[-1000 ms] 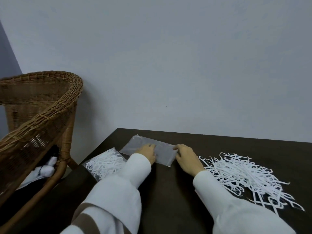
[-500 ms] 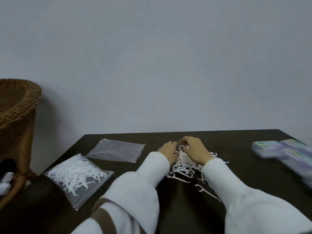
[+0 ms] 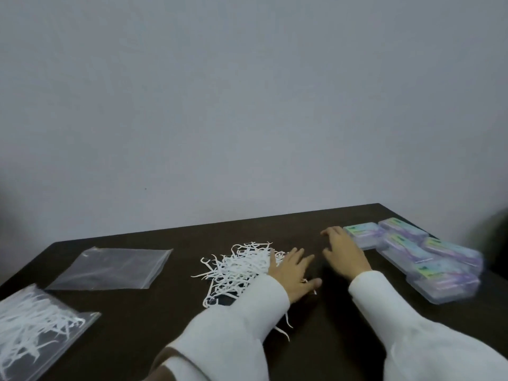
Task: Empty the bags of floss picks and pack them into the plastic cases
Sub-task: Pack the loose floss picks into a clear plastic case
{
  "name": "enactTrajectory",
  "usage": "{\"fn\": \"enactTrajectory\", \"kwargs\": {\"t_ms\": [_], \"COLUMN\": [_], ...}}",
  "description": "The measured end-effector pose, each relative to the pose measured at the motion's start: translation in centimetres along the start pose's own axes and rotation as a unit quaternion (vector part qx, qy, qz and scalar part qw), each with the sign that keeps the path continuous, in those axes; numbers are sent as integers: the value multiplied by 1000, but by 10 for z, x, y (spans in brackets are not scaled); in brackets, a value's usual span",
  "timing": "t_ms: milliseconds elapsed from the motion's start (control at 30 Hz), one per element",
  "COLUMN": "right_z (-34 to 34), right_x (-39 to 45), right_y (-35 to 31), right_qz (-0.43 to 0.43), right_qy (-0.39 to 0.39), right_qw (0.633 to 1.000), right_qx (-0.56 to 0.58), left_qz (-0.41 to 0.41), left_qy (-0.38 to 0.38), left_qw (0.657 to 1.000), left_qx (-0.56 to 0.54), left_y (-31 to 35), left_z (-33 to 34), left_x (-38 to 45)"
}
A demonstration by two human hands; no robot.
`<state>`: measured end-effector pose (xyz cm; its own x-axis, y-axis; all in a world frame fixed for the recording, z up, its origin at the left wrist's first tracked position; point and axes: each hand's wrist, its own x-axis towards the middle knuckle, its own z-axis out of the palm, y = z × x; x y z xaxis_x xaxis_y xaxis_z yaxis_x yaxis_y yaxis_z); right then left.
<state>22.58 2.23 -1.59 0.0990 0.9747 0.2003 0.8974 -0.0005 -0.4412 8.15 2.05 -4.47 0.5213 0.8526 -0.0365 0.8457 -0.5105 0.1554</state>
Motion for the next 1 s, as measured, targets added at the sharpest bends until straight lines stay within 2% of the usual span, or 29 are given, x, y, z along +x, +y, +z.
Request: {"fn": "enactTrajectory", "kwargs": {"t_ms": [100,300,433,633,800,900,1000], "right_z": [2,15,13,9,16,17,20], "right_x": [6,12,11,10,10,7,5], "right_y": [19,31,23,9,14,12,11], "right_qz": [45,92,61,-53,-23,-54,-80], "right_qy": [34,16,40,72,-24,-45,-70], "right_qw": [996,984,983,992,996,996,994], "right_qx": [-75,-154,-168,-86,-86,-55,-12], "left_qz": [44,63,51,-5,-49,-52,-47], "left_qy": [-12,13,35,42,71,91,109], "left_qw": [998,995,996,996,992,989,990], "left_qx": [46,79,71,79,94,105,73], "left_y": [-2,-9,-17,-37,-52,-52,-47], "left_z": [17,23,22,13,7,1,-3], "left_x": [-4,0,3,5,4,3,4]}}
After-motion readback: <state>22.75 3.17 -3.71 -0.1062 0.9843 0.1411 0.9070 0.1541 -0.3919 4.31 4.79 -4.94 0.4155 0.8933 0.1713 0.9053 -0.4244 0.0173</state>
